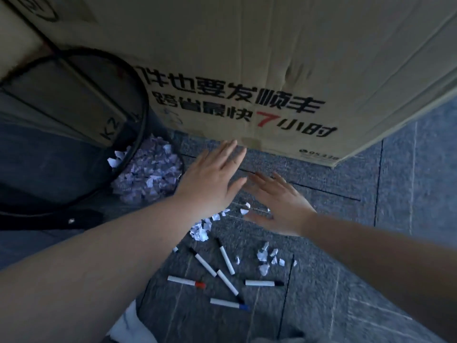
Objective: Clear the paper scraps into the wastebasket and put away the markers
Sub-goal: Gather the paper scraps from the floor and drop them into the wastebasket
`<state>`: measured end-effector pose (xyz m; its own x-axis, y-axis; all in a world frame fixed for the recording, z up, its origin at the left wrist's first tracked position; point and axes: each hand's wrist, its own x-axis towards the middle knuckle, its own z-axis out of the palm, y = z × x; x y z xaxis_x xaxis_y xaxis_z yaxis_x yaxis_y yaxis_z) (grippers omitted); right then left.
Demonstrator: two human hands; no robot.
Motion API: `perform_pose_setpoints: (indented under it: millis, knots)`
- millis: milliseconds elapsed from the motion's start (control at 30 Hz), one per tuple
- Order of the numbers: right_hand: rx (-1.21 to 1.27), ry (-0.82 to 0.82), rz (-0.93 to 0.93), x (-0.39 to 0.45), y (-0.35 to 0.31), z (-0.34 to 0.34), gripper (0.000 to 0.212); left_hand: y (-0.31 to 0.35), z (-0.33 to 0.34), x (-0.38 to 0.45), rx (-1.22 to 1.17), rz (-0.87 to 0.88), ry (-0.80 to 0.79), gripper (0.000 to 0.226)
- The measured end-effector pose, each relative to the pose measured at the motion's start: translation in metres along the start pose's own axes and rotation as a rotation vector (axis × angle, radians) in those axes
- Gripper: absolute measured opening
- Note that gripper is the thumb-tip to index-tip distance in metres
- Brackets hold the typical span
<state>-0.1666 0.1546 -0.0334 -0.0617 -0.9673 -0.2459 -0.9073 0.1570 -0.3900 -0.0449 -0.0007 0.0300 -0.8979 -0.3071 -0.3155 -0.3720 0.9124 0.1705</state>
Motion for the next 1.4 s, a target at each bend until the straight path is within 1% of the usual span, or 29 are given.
perform_pose_setpoints:
  millis: [67, 133, 233, 300, 367, 433, 500, 600, 700, 767, 867, 933, 1033, 1133, 1200, 1233, 1300, 1333, 1400]
  knots:
    - [-0.060, -0.081, -0.017, -0.010, 0.003, 0.025, 0.081, -0.002, 0.026, 0.000, -0.005, 0.009, -0.048, 0.064]
    - [-0.115, -0.129, -0.056, -0.021, 0.006, 0.048, 0.086, -0.005, 0.051, -0.001, 0.006, 0.018, -0.097, 0.071]
    - [-0.147, -0.195, -0.097, -0.039, 0.012, 0.074, 0.090, -0.005, 0.087, -0.007, 0.029, 0.048, -0.194, 0.099]
    - [-0.157, -0.220, -0.105, -0.049, 0.016, 0.086, 0.094, 0.000, 0.108, -0.012, 0.030, 0.104, -0.246, 0.117]
    - [-0.165, -0.240, -0.103, -0.057, 0.020, 0.094, 0.095, 0.005, 0.130, -0.019, 0.013, 0.170, -0.267, 0.127]
    - [-0.169, -0.245, -0.104, -0.064, 0.025, 0.102, 0.096, 0.009, 0.148, -0.023, -0.003, 0.237, -0.249, 0.131]
    - [-0.177, -0.249, -0.110, -0.067, 0.027, 0.109, 0.096, 0.010, 0.161, -0.024, 0.015, 0.285, -0.242, 0.133]
    - [-0.189, -0.242, -0.117, -0.066, 0.029, 0.117, 0.094, 0.006, 0.172, -0.021, 0.035, 0.304, -0.238, 0.135]
    - [-0.205, -0.187, -0.106, -0.059, 0.028, 0.122, 0.087, 0.002, 0.176, -0.015, 0.087, 0.314, -0.192, 0.131]
    - [-0.187, -0.114, -0.034, -0.049, 0.027, 0.120, 0.082, 0.002, 0.175, -0.010, 0.081, 0.235, -0.167, 0.128]
    - [-0.145, -0.020, 0.139, -0.031, 0.033, 0.107, 0.077, 0.002, 0.173, -0.003, 0.053, 0.123, -0.095, 0.119]
    - [-0.106, 0.020, 0.229, -0.027, 0.039, 0.098, 0.078, 0.003, 0.171, -0.001, 0.039, 0.052, -0.044, 0.114]
    - [-0.089, 0.066, 0.270, -0.041, 0.045, 0.094, 0.084, 0.002, 0.169, -0.003, 0.030, -0.015, 0.002, 0.116]
    - [-0.057, 0.071, 0.250, -0.068, 0.048, 0.095, 0.095, -0.005, 0.166, -0.007, 0.037, -0.052, 0.028, 0.120]
    - [-0.086, 0.016, 0.150, -0.089, 0.047, 0.102, 0.100, -0.013, 0.165, -0.012, 0.028, -0.091, 0.034, 0.121]
    - [-0.116, -0.035, 0.085, -0.099, 0.045, 0.108, 0.100, -0.016, 0.166, -0.014, 0.024, -0.108, 0.031, 0.121]
    - [-0.183, -0.102, -0.016, -0.111, 0.044, 0.120, 0.092, -0.022, 0.167, -0.018, 0.032, -0.119, 0.019, 0.120]
    - [-0.205, -0.112, -0.026, -0.112, 0.047, 0.123, 0.088, -0.025, 0.168, -0.019, 0.039, -0.112, 0.014, 0.119]
    - [-0.218, -0.107, 0.023, -0.103, 0.055, 0.123, 0.087, -0.029, 0.171, -0.021, 0.049, -0.102, 0.001, 0.117]
